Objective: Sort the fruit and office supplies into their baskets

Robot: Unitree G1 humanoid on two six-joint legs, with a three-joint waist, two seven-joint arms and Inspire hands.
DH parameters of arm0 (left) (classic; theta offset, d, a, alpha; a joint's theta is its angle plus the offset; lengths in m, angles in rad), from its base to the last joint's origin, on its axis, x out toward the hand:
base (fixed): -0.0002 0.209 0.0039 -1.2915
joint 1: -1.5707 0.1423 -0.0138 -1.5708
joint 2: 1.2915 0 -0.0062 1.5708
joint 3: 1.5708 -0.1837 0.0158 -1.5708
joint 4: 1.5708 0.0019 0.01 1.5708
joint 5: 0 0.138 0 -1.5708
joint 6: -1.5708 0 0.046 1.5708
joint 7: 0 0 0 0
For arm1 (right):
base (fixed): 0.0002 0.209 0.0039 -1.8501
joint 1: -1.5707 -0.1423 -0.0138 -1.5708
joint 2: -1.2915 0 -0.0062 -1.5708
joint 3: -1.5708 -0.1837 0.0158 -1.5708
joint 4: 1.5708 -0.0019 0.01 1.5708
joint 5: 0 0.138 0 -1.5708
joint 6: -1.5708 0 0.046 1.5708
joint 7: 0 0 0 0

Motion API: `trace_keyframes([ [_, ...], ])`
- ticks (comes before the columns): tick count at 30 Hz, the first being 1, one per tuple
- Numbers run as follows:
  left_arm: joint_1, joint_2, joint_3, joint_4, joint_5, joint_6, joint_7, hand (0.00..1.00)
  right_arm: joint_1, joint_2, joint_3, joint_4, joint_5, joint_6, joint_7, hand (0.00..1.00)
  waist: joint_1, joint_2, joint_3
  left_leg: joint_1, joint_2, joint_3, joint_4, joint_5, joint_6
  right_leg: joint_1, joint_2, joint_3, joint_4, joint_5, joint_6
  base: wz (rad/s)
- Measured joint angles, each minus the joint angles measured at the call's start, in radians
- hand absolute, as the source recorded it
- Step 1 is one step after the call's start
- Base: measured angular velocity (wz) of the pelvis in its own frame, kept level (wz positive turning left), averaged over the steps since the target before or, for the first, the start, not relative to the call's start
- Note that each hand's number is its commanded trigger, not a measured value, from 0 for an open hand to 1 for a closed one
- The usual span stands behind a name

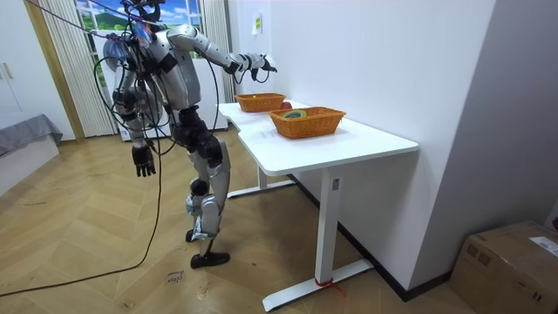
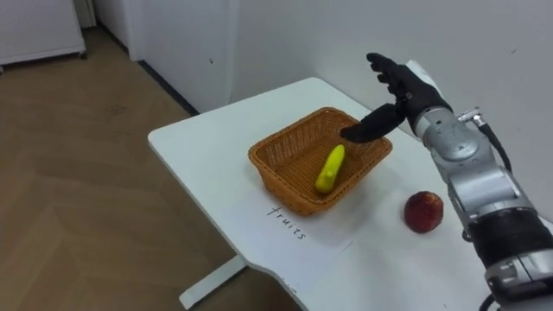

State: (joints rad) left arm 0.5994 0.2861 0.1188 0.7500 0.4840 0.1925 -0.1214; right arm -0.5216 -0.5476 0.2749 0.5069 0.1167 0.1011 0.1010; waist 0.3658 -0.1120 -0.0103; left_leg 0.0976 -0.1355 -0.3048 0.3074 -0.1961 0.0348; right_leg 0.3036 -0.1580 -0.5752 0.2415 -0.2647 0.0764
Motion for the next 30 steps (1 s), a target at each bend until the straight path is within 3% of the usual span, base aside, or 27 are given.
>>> trace_keyframes([
  [5, -0.008, -0.002, -0.001, 0.0, -0.001, -0.001, 0.005, 0.0, 0.0, -0.001, -0.002, -0.021, -0.002, -0.002, 0.0, 0.0, -0.03, 0.0, 0.0007, 0.0, 0.0, 0.013, -0.003, -0.003, 0.005, -0.006, -0.001, 0.024, 0.003, -0.005, 0.003, -0.07],
  [10, -0.031, -0.021, -0.003, 0.003, -0.005, -0.001, 0.016, 0.0, 0.0, -0.01, -0.025, -0.025, -0.014, -0.002, -0.006, 0.0, -0.038, 0.003, 0.003, 0.001, 0.001, 0.031, -0.013, -0.007, 0.011, -0.027, -0.01, 0.053, 0.016, -0.011, 0.008, -0.12],
  [13, -0.046, -0.032, -0.002, 0.003, -0.014, -0.002, 0.021, 0.0, 0.0, -0.016, -0.035, -0.053, -0.014, -0.002, -0.022, 0.0, -0.061, 0.001, 0.0034, 0.001, 0.003, 0.037, -0.024, -0.005, 0.015, -0.033, -0.014, 0.055, 0.02, -0.01, 0.01, -0.08],
  [27, -0.124, -0.031, 0.007, 0.015, -0.011, -0.019, 0.025, 0.0, 0.0, -0.02, -0.079, -0.131, -0.005, -0.002, -0.085, 0.0, -0.092, 0.011, 0.0097, 0.027, 0.022, 0.103, -0.056, -0.007, 0.019, -0.042, -0.014, 0.104, 0.031, -0.01, 0.01, -0.11],
  [30, -0.134, -0.029, -0.001, 0.016, -0.022, -0.02, 0.024, 0.0, 0.0, -0.02, -0.079, -0.14, 0.002, -0.003, -0.089, 0.0, -0.122, 0.009, 0.0087, 0.028, 0.025, 0.115, -0.059, -0.008, 0.02, -0.048, -0.014, 0.11, 0.032, -0.009, 0.01, -0.06],
])
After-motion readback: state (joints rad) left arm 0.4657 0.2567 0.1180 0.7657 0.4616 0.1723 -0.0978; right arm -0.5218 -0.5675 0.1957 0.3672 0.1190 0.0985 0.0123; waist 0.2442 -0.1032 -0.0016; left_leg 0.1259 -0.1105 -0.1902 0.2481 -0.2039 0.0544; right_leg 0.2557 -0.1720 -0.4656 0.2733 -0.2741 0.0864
